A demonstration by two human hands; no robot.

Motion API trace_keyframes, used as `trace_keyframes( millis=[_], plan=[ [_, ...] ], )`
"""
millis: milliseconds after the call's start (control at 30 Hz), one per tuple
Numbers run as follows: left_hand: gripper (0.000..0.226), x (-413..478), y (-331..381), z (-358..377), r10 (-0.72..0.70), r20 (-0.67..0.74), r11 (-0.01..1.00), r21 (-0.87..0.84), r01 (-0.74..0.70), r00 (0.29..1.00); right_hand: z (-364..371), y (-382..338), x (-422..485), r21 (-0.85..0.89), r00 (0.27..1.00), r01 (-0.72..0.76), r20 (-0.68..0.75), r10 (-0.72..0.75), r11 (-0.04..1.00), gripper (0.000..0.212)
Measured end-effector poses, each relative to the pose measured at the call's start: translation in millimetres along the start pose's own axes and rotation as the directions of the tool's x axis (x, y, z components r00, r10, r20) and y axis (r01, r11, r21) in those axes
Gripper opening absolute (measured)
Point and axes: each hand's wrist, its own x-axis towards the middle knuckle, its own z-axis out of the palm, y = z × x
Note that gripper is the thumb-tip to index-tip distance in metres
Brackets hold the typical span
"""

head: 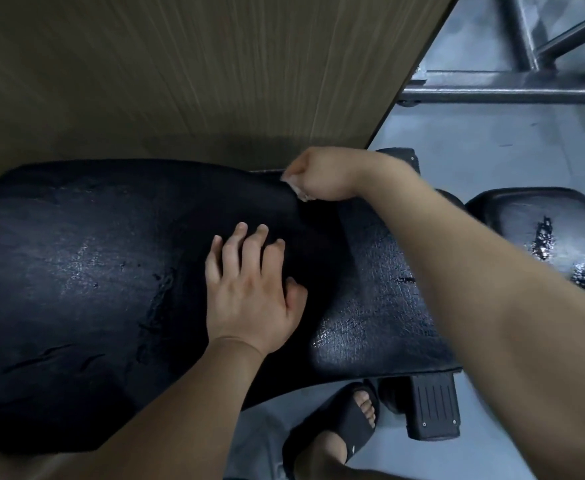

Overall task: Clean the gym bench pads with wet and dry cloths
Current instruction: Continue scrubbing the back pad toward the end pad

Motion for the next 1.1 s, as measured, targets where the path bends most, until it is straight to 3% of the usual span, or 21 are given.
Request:
trace_keyframes(
  millis=[200, 333, 467, 567, 700, 767, 900, 1000, 1100],
  plan=[
    [0.053, 1, 0, 0, 0.003, -0.005, 1.000, -0.001, -0.003, 1.000, 7, -32, 24, 0.007, 0.999, 0.027, 0.031, -0.027, 1.000, 0.026],
    [0.053, 0, -1, 1, 0.017, -0.009, 1.000, -0.006, -0.017, 1.000, -3, 11, -5, -0.126, 0.993, -0.083, 0.068, 0.092, 0.989, 0.031],
    [0.052, 1, -1, 2, 0.022, -0.028, 1.000, -0.016, -0.022, 0.999, -25, 50, -40, -0.257, 0.951, -0.292, 0.023, 0.308, 0.921, 0.031],
    [0.052, 2, -1, 1, 0.024, -0.025, 1.000, -0.017, -0.025, 0.999, -21, 30, -33, -0.307, 0.954, -0.282, 0.010, 0.300, 0.909, 0.024],
    [0.055, 2, -1, 0, 0.033, -0.011, 0.999, -0.015, -0.033, 0.999, 8, 3, -2, -0.119, 0.984, -0.169, -0.072, 0.162, 0.978, 0.021],
    [0.054, 2, -1, 1, 0.034, -0.011, 0.999, -0.010, -0.034, 0.999, 7, 3, -10, -0.090, 0.973, -0.211, -0.115, 0.200, 0.973, 0.021],
    [0.051, 1, 0, 1, 0.037, -0.029, 0.999, -0.022, -0.038, 0.999, -6, 52, -58, -0.235, 0.961, -0.266, -0.143, 0.238, 0.935, 0.034],
    [0.051, 1, -1, 0, 0.036, -0.035, 0.999, -0.034, -0.037, 0.999, -18, 95, -92, -0.157, 0.888, -0.435, -0.239, 0.394, 0.887, 0.041],
    [0.051, 2, 0, 1, 0.035, -0.032, 0.999, -0.033, -0.036, 0.999, -16, 100, -98, -0.169, 0.845, -0.507, -0.290, 0.449, 0.845, 0.039]
  ],
)
